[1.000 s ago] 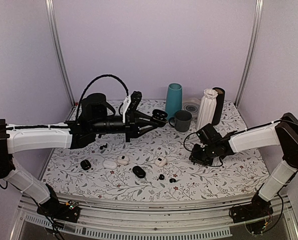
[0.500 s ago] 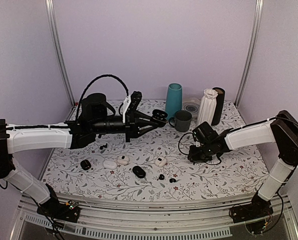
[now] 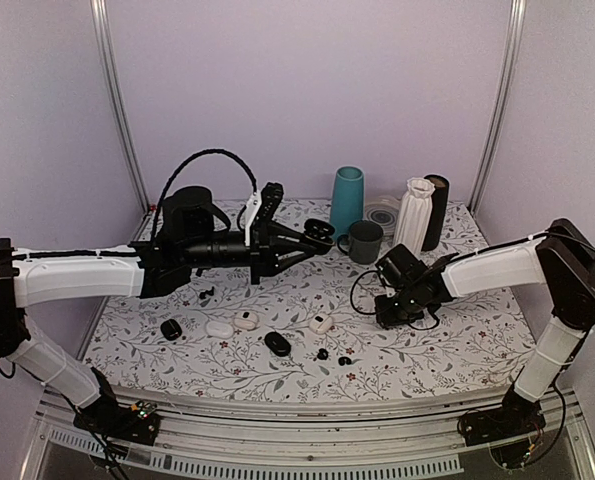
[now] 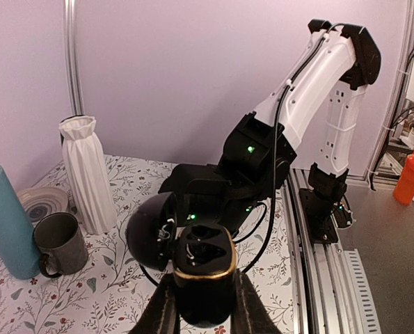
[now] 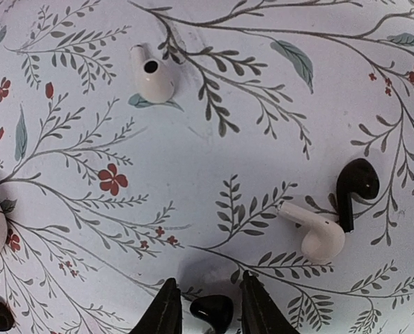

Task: Insert the wireless bluetooth earbuds into the charging case
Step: Pick up the left earbud from the center of the board.

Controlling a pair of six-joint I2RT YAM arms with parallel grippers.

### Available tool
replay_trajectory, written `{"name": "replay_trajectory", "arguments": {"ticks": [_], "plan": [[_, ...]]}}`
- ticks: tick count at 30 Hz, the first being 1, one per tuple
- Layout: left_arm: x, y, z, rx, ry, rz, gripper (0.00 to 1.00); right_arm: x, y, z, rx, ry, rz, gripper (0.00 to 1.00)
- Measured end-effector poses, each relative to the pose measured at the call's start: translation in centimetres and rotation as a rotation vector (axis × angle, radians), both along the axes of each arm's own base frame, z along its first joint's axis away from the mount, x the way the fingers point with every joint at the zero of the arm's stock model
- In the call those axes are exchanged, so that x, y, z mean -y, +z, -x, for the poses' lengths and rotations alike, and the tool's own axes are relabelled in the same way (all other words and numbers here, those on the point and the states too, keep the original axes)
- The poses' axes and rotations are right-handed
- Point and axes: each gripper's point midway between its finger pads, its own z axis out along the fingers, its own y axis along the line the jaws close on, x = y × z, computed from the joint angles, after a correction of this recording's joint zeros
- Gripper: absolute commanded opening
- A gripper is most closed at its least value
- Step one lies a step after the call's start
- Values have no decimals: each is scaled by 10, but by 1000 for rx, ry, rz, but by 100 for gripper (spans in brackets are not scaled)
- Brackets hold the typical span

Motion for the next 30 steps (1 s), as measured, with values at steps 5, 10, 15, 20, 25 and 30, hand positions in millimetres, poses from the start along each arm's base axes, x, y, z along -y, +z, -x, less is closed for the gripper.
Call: {"name": "replay_trajectory", "arguments": {"ticks": [5,10,15,20,25,30], "plan": [[0,0,0,-1,0,-1,0,0,0,0,0,14,19,27],[0,-2,0,-4,0,-9,0,-1,-1,1,-3,24,34,26],[0,-3,0,-4,0,-12,0,-2,-1,3,-9,32,53,25],[0,-3,0,-4,0,-12,0,-2,-1,5,-13,35,64,22],[0,-3,0,-4,3,-13,0,-1,-1,5,-13,33,70,13],[-1,-3,-2,-3,11,-13,0,-1,0,5,-14,29,70,5]]}}
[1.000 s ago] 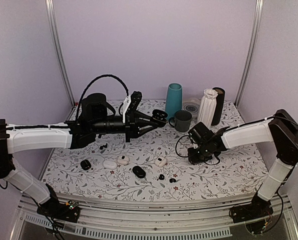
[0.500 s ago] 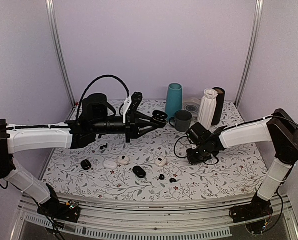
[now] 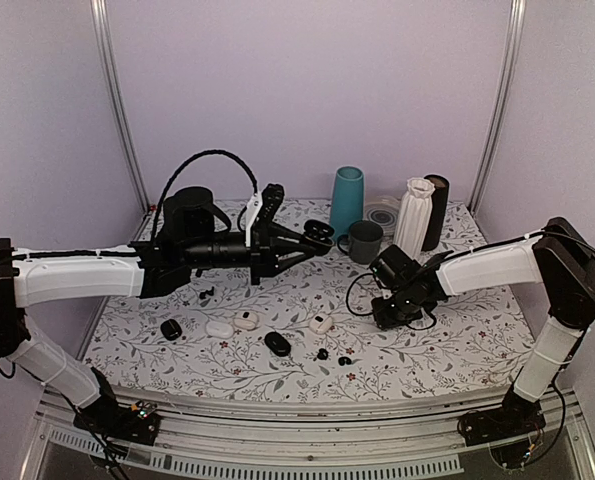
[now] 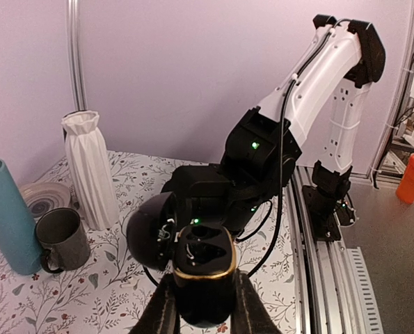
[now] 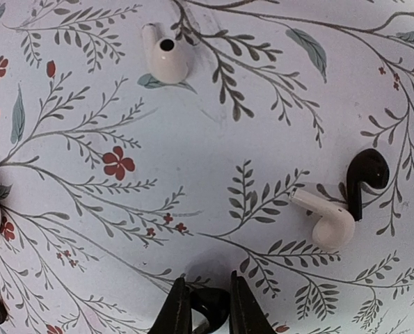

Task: Insert the wireless bluetooth earbuds into the charging case
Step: Pick up the left earbud from the center of the board.

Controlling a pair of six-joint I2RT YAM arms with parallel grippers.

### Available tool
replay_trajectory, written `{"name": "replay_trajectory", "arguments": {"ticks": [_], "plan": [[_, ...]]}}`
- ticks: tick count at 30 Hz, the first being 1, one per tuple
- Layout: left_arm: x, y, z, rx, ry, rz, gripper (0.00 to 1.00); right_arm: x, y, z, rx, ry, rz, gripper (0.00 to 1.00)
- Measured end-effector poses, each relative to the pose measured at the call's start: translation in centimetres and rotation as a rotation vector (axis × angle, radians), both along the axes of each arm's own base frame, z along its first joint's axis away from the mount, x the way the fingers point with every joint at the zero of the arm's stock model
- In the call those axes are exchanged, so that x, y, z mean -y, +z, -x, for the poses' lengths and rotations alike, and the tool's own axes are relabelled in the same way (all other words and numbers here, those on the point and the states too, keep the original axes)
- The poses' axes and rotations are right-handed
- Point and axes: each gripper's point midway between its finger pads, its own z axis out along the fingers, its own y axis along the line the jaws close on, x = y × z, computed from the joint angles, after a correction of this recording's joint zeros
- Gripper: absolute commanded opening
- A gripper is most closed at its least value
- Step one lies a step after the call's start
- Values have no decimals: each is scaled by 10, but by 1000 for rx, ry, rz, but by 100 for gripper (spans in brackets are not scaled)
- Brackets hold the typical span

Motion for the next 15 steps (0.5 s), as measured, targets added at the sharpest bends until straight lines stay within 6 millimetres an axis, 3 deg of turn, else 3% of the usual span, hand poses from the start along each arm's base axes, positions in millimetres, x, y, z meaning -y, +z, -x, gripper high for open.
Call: {"name": "replay_trajectory", "arguments": {"ticks": [10,15], "plan": [[-1,-2,-15,-34,87,10,0,1,2,-1,3,-48,-14,4],[-3,-1,-29,-59,162,29,0,3,30,-10,82,-99,-57,4]]}}
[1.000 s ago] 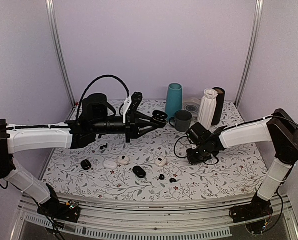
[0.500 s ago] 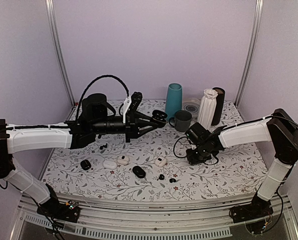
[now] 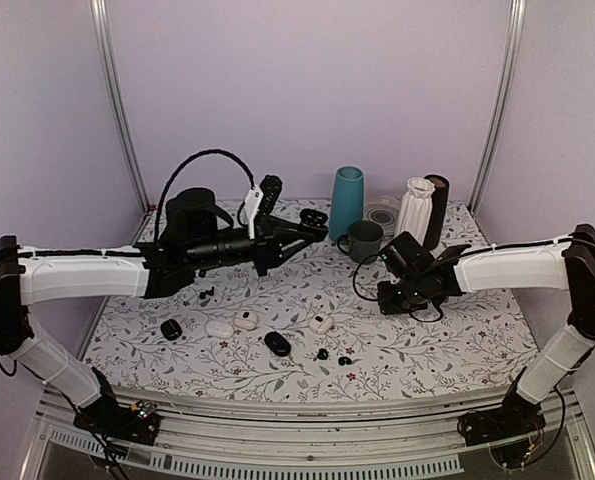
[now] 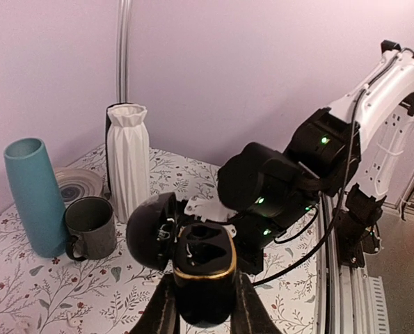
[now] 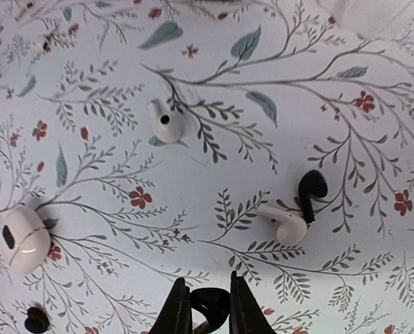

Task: Insert the wireless bluetooth earbuds into the charging case
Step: Pick up the left earbud from the center of the board.

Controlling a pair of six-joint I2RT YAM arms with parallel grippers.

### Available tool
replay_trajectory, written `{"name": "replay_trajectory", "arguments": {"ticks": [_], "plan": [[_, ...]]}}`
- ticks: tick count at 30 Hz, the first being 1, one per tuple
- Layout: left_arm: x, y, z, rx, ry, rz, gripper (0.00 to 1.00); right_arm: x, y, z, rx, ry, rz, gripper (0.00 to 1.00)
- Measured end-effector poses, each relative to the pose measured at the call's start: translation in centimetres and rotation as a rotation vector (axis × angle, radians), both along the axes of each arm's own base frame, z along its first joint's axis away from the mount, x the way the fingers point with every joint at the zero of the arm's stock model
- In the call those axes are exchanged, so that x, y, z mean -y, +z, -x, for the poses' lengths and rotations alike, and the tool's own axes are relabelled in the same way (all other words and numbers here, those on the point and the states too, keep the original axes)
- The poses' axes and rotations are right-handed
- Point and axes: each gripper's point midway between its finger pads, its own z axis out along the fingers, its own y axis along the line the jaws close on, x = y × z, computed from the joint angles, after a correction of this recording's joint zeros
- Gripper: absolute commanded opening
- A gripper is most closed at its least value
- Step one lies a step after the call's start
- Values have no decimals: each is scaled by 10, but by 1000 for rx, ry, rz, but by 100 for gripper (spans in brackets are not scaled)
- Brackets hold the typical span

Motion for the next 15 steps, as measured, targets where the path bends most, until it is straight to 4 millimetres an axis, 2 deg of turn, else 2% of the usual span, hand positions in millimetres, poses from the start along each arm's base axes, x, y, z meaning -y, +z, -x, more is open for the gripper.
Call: {"name": "replay_trajectory", "arguments": {"ticks": [9,15], "plan": [[5,-18,-17,-75,64,10,0,-3,123,-30,305,-73,-170,4],[14,-29,-22,-128,55,16,0,-13,200,-34,479,-61,-275,5]]}}
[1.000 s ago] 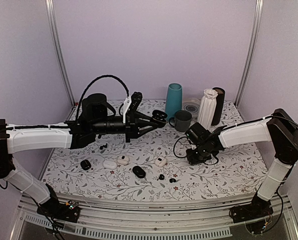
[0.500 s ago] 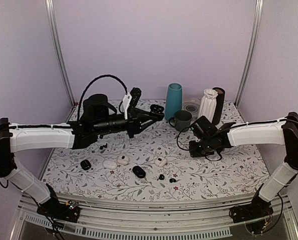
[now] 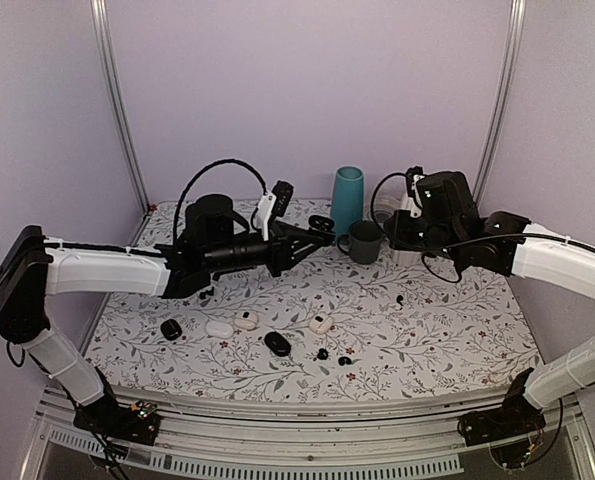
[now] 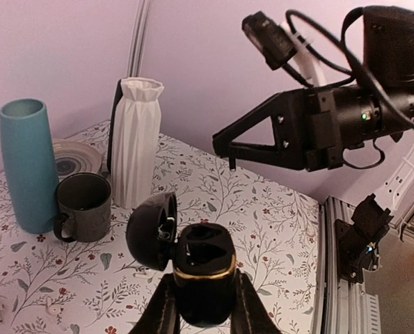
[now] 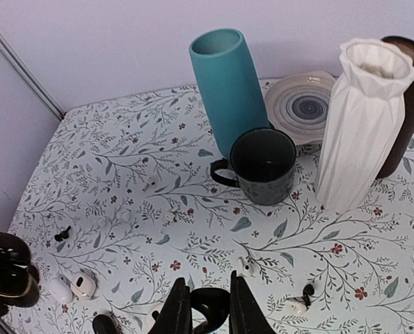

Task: Insert the wireless bluetooth earbuds into the charging case
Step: Pick up the left earbud from the center of the board, then insert the left earbud into the left side groove of the charging case.

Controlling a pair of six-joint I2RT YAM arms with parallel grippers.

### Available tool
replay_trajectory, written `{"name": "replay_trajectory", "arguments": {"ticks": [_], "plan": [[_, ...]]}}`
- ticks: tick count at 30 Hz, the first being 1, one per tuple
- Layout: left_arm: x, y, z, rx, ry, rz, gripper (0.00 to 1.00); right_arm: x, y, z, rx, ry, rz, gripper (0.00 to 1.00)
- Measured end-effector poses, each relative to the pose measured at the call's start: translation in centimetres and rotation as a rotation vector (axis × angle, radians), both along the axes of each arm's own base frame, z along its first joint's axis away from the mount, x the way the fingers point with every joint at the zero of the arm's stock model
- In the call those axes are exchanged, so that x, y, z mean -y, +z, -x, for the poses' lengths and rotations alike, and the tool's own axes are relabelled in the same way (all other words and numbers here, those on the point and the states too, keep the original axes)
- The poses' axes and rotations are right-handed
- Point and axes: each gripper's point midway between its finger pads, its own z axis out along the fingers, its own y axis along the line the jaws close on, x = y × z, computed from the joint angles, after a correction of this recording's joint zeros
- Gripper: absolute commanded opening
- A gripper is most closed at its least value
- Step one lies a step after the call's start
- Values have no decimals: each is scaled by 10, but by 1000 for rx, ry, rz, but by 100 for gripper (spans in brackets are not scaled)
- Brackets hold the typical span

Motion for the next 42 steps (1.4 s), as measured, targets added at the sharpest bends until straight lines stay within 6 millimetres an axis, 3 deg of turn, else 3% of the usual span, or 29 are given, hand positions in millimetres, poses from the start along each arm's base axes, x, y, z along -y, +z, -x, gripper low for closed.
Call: {"name": "replay_trajectory", "arguments": {"ticks": [6,13,26,42], "plan": [[14,6,2,0,-21,23,0,-26,57,7,132,59,-50,5],[40,14,13,6,-51,19,0,-59,98,12,231,113,-79,5],[48,16,4,-49,-22,-14,0,-85,103,24,286,192,-52,5],[46,17,-4,-40,36,-23,0,-97,102,27,301,215,-50,5]]}}
